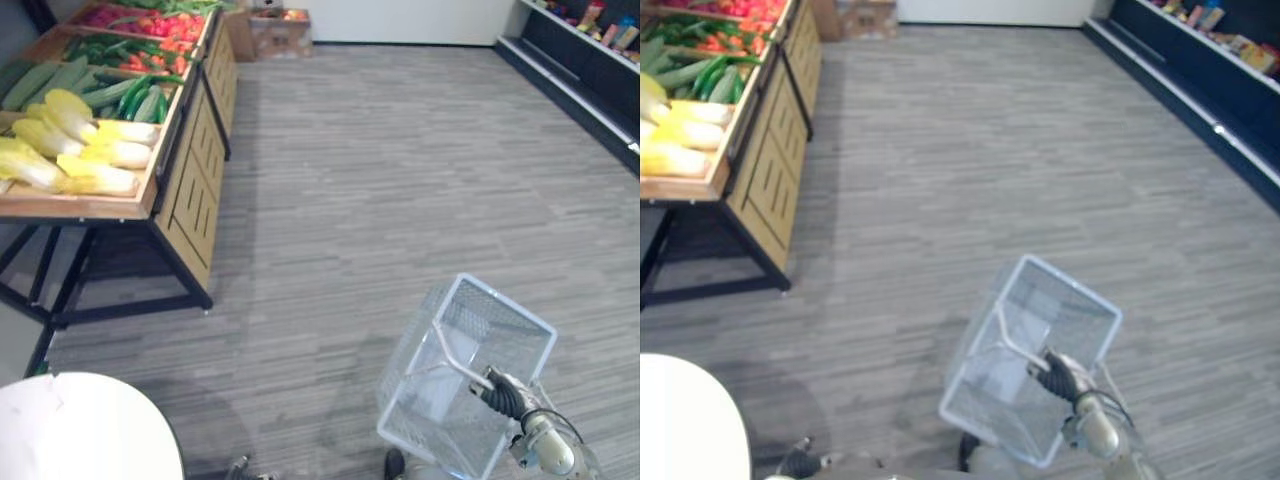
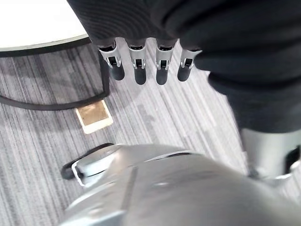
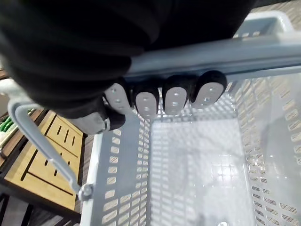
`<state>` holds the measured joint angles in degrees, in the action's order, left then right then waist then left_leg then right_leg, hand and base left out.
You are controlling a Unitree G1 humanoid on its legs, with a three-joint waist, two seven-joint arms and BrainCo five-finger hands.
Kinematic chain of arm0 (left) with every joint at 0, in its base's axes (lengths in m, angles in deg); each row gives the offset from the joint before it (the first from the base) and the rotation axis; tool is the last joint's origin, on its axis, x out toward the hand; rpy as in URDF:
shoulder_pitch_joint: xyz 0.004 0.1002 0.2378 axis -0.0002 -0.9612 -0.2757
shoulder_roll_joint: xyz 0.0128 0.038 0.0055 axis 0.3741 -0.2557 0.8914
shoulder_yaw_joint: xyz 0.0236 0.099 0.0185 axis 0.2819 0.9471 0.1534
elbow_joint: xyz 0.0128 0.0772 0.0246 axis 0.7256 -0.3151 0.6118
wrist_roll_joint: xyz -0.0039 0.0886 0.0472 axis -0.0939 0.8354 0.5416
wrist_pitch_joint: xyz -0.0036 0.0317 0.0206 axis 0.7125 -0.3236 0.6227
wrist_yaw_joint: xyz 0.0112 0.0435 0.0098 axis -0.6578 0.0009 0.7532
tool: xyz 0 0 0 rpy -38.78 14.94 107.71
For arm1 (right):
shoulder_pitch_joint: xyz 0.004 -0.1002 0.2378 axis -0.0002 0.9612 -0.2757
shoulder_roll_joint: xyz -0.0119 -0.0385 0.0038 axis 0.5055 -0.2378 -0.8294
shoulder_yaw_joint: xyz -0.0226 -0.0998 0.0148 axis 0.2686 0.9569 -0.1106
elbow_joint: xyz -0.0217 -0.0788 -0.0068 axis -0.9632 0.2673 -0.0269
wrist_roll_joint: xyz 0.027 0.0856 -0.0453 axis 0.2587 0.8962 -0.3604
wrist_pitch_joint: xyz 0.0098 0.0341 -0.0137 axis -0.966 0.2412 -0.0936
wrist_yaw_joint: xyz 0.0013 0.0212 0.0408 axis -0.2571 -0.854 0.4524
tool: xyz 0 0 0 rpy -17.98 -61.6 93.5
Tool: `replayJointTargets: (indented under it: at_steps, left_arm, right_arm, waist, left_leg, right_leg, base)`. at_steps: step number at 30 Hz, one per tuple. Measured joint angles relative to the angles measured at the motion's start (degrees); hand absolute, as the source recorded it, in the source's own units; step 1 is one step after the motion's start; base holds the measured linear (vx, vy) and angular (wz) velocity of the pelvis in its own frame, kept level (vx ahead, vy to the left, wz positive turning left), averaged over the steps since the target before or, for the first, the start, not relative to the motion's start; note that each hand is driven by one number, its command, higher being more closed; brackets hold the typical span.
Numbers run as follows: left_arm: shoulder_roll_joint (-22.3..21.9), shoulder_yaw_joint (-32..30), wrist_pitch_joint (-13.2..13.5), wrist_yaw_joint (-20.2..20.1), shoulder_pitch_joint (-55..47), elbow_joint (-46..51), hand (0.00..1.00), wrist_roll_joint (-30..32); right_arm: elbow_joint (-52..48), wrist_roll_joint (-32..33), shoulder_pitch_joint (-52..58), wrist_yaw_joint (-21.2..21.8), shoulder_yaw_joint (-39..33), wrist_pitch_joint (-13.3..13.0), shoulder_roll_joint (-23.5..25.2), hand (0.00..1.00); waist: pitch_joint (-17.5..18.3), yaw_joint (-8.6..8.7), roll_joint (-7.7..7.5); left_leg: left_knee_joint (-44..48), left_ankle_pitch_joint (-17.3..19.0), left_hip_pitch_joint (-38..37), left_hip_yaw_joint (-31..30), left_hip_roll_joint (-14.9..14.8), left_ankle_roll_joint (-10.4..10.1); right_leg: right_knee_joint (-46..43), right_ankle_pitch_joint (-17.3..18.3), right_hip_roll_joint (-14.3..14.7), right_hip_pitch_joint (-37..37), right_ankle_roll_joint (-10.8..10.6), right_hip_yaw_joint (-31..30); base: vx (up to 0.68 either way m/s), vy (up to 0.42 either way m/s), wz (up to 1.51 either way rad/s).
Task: Pick vegetable in the basket
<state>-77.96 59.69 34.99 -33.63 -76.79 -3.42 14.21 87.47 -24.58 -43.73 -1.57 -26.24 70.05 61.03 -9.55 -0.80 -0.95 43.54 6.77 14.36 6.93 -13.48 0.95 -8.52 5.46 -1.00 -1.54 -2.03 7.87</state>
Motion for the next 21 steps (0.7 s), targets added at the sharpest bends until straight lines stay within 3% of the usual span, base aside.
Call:
replayJointTargets:
  at_steps: [1,2,3,4,5,7,8,9,10,12,13,14,15,16,17,18,19,21]
  left_arm:
    - [-0.6,-0.8,-0.22,0.18,-0.09,-0.14,0.0,-1.37]
    - [-0.9,-1.13,-0.46,0.26,-0.19,-0.17,0.0,-1.86]
    - [-1.43,-1.23,-0.88,0.27,-0.97,-0.14,0.0,-2.95]
    - [-1.63,-1.22,-0.92,0.26,-1.58,-0.16,0.0,-3.07]
    - [-1.63,-1.26,-0.93,0.26,-1.78,-0.14,0.0,-3.08]
    - [-1.56,-1.85,-1.16,0.35,-3.55,-0.19,0.0,-3.06]
    - [-1.67,-1.84,-1.28,0.36,-3.99,-0.2,0.0,-3.06]
    - [-2.02,-1.84,-1.4,0.4,-4.73,-0.23,0.0,-3.08]
    - [-2.71,-1.87,-1.87,0.53,-5.47,-0.29,0.0,-3.18]
    - [-3.17,-1.97,-2.14,0.58,-5.79,-0.32,0.0,-3.36]
    - [-3.54,-1.97,-2.13,0.57,-6.2,-0.35,0.0,-3.36]
    - [-3.47,-2.14,-2.13,0.59,-6.25,-0.53,0.0,-3.37]
    - [-3.28,-3.16,-2.11,0.68,-6.49,-1.11,0.0,-3.38]
    - [-3.14,-3.83,-2.05,0.62,-6.63,-1.36,0.0,-3.46]
    - [-2.08,-4.8,-2.22,1.21,-6.33,-1.53,0.0,-3.5]
    - [-1.29,-4.86,-2.18,1.78,-5.91,-1.08,0.0,-3.46]
    - [-1.17,-4.84,-2.18,1.92,-5.73,-0.57,0.0,-3.45]
    - [-1.17,-4.14,-2.06,2.23,-4.82,1.3,0.0,-3.18]
  right_arm:
    - [0.0,-0.01,-0.3,-0.03,-0.12,0.31,-0.42,1.0]
    - [0.02,-0.02,-0.24,-0.04,-0.13,0.64,-0.48,1.0]
    - [-0.06,-0.03,-0.69,-0.08,-0.08,1.43,-0.71,1.0]
    - [-0.06,-0.01,-1.93,-0.09,-0.1,1.62,-1.66,1.0]
    - [-0.06,-0.01,-2.2,-0.09,-0.11,1.67,-1.82,1.0]
    - [-0.12,-0.02,-3.52,-0.18,-0.05,1.56,-2.07,1.0]
    - [-0.03,-0.05,-3.56,-0.24,-0.03,1.56,-2.06,1.0]
    - [0.11,-0.08,-3.73,-0.47,-0.06,1.57,-2.16,1.0]
    - [0.52,-0.11,-3.76,-0.5,-0.01,1.57,-2.16,1.0]
    - [1.82,-0.22,-3.95,-0.54,0.09,1.57,-1.78,1.0]
    - [2.77,-0.63,-4.24,-0.52,0.88,1.9,-1.27,1.0]
    - [2.87,-0.67,-4.45,-0.44,1.53,2.36,-0.82,1.0]
    - [2.91,-0.7,-4.4,-0.26,2.24,2.65,0.59,1.0]
    - [3.05,-0.7,-3.93,-0.17,2.45,2.67,1.53,1.0]
    - [3.19,-0.67,-3.73,-0.19,2.72,2.57,3.1,1.0]
    - [3.17,-0.85,-4.09,-0.6,2.86,2.61,3.76,1.0]
    - [3.16,-1.37,-4.17,-0.46,3.39,2.61,3.84,1.0]
    - [3.18,-2.82,-4.3,-0.38,5.53,2.68,4.96,1.0]
  waist:
    - [-0.86,-1.29,-0.08]
    - [-1.35,-1.26,-0.87]
    - [-1.15,-1.97,-1.66]
    - [-1.15,-2.3,-1.58]
    - [-1.13,-2.39,-1.52]
    - [-1.06,-2.86,-0.98]
    - [-0.97,-2.97,-0.73]
    - [-0.75,-3.28,-0.05]
    - [-0.85,-4.06,1.45]
    - [-0.77,-4.45,1.88]
    - [-0.71,-4.49,1.65]
    - [-0.38,-4.53,0.92]
    - [1.35,-4.95,-1.44]
    - [2.35,-5.14,-3.28]
    - [3.63,-5.13,-5.48]
    - [4.18,-4.5,-5.86]
    - [4.61,-4.38,-5.86]
    - [5.05,-4.27,-5.79]
  left_leg:
    - [6.24,-4.98,2.45,-1.45,0.26,-1.25]
    - [8.33,-7.74,4.08,-2.9,1.05,-1.52]
    - [8.39,-4.63,6.19,-3.61,4.09,-2.36]
    - [4.9,-1.87,8.06,-2.6,5.52,-3.38]
    - [3.48,-1.52,8.37,-2.3,5.78,-3.61]
    - [-17.78,-2.56,8.0,0.17,6.11,-4.46]
    - [-23.8,-3.83,7.52,0.13,5.89,-4.83]
    - [-31.89,-5.58,6.81,-0.21,5.16,-5.35]
    - [-39.59,-6.73,6.59,-0.9,2.73,-5.5]
    - [-39.9,-6.87,6.8,-0.98,1.56,-5.3]
    - [-38.42,-9.23,6.96,0.35,0.83,-5.3]
    - [-36.65,-11.61,7.14,1.9,1.34,-5.49]
    - [-33.07,-12.61,7.45,4.91,3.65,-5.25]
    - [-31.96,-11.16,7.64,6.56,5.1,-4.34]
    - [-29.68,-8.15,7.72,8.04,7.97,-2.06]
    - [-26.68,-6.16,7.33,8.76,9.35,0.22]
    - [-25.59,-4.85,6.94,8.97,10.0,0.79]
    - [-27.09,0.3,1.17,8.77,12.61,2.64]
  right_leg:
    - [-3.03,2.37,-1.15,0.18,0.73,0.22]
    - [-2.97,3.14,-1.51,0.89,0.59,0.29]
    - [-2.5,3.65,-3.38,1.73,0.71,0.35]
    - [-1.42,3.65,-4.22,1.66,0.72,0.31]
    - [-1.1,3.64,-4.38,1.63,0.72,0.3]
    - [1.32,3.61,-4.57,1.59,0.74,0.87]
    - [1.67,3.61,-4.31,1.65,0.74,1.11]
    - [2.17,3.62,-3.72,1.88,0.72,1.2]
    - [2.33,4.72,-2.61,3.46,-0.96,1.39]
    - [2.27,6.06,-2.68,5.33,-2.48,1.42]
    - [2.1,8.56,-3.94,8.06,-4.29,1.26]
    - [2.03,9.58,-5.2,8.79,-4.81,1.13]
    - [2.1,11.22,-8.99,8.92,-4.98,0.49]
    - [1.57,11.38,-10.72,9.17,-4.84,-0.14]
    - [-4.31,10.02,-14.15,6.54,-5.02,-1.81]
    - [-11.39,7.39,-15.91,4.2,-4.8,-4.4]
    - [-15.09,5.36,-16.44,2.93,-4.42,-5.52]
    - [-32.0,-7.48,-17.9,-3.44,-3.18,-8.34]
  base:
    - [0.08,-0.063,0.05]
    - [0.05,-0.007,0.22]
    - [0.06,0.0,0.27]
    - [0.09,-0.019,0.15]
    - [0.13,0.011,0.01]
    - [0.18,0.062,0.07]
    - [0.18,0.068,0.14]
    - [0.39,0.184,0.13]
    - [0.43,0.22,0.1]
    - [0.44,0.257,0.09]
    - [0.42,0.269,0.08]
    - [0.54,0.352,-0.03]
    - [0.58,0.324,-0.17]
    - [0.76,0.334,-0.2]
    - [0.79,0.337,-0.03]
    - [0.54,0.229,0.09]
    - [0.61,0.33,0.15]
    - [0.63,0.347,0.23]
